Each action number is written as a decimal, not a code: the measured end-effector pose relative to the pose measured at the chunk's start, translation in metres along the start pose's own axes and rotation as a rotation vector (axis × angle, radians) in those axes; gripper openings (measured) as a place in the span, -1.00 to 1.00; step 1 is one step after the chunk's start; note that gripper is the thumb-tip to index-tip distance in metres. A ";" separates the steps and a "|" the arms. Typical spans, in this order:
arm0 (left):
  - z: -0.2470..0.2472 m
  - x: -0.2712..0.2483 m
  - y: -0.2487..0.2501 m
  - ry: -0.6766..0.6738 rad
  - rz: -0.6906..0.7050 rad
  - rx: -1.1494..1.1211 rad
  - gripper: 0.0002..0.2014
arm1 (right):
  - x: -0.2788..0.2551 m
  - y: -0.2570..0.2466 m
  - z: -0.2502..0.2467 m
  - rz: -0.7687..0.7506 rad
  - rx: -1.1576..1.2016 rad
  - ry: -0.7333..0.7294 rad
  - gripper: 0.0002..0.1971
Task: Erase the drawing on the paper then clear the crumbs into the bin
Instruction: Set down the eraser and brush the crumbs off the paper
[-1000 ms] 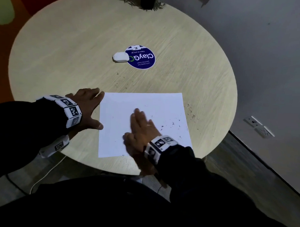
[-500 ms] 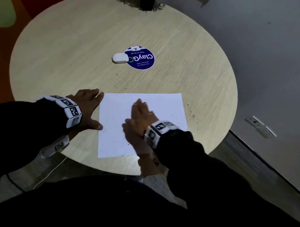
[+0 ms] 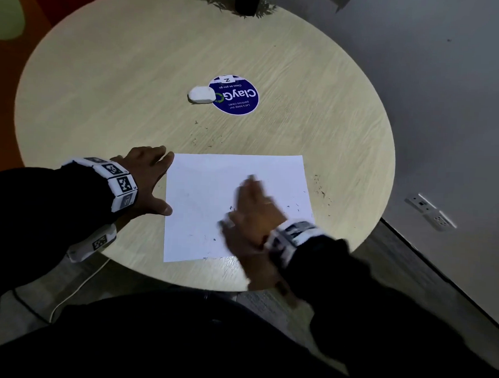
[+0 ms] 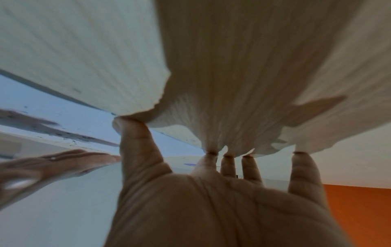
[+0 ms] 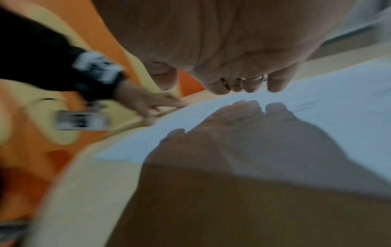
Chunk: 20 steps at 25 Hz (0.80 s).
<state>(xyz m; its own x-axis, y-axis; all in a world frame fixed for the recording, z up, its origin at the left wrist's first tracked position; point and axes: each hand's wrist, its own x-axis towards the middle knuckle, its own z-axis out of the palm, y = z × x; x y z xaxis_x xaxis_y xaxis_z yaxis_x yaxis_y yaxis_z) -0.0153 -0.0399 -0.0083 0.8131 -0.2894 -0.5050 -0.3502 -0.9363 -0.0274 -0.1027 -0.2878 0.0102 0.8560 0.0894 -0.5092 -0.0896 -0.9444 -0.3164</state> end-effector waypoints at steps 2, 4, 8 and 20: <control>-0.001 0.001 0.001 -0.007 -0.002 0.010 0.22 | -0.009 -0.037 0.024 -0.228 -0.011 -0.098 -0.21; -0.002 0.001 0.000 -0.010 -0.004 0.012 0.22 | -0.023 -0.048 0.044 -0.321 -0.134 -0.102 -0.24; 0.000 0.000 -0.001 0.018 0.005 -0.006 0.21 | -0.028 0.050 0.012 -0.113 -0.257 -0.033 -0.37; 0.005 -0.014 0.045 -0.075 0.139 0.128 0.14 | -0.035 -0.027 0.041 -0.304 -0.139 -0.085 -0.27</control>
<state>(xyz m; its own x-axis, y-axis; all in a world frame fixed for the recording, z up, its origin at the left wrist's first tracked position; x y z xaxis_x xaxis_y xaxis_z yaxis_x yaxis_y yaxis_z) -0.0444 -0.0768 -0.0071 0.7174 -0.3939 -0.5747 -0.5171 -0.8538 -0.0603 -0.1509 -0.2529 0.0036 0.7869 0.3937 -0.4751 0.2381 -0.9041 -0.3548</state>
